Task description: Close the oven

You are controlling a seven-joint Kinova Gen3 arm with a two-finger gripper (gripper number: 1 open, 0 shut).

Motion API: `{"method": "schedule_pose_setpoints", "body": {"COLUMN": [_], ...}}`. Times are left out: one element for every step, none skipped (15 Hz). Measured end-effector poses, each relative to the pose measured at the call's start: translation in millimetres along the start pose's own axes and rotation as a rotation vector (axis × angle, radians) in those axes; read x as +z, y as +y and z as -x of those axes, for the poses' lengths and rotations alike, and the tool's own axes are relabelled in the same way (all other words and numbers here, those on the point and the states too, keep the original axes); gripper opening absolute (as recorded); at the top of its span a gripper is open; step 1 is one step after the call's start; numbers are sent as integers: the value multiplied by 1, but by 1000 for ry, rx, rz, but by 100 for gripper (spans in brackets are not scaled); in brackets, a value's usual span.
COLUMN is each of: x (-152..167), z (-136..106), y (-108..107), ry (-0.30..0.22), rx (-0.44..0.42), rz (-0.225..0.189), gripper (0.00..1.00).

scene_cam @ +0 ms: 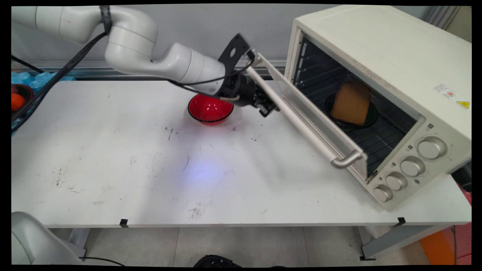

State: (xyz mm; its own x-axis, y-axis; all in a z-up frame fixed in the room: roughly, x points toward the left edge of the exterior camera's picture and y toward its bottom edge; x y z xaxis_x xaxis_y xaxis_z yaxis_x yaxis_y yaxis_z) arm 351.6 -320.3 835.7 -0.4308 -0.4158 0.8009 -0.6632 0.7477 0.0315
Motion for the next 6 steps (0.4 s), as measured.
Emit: {"method": "schedule_pose_setpoints", "body": {"x": [0, -1, -1, -1, -1, -1], "z": [-7, -14, -20, -26, -30, -34], "y": [0, -1, -1, -2, -2, -2], "ry": [16, 29, 42, 54, 63, 72], "rx": [-2, -4, -7, -9, -10, -11], "rz": [-2, -4, -6, -7, -8, -8], "gripper": [0, 0, 0, 0, 0, 0]}}
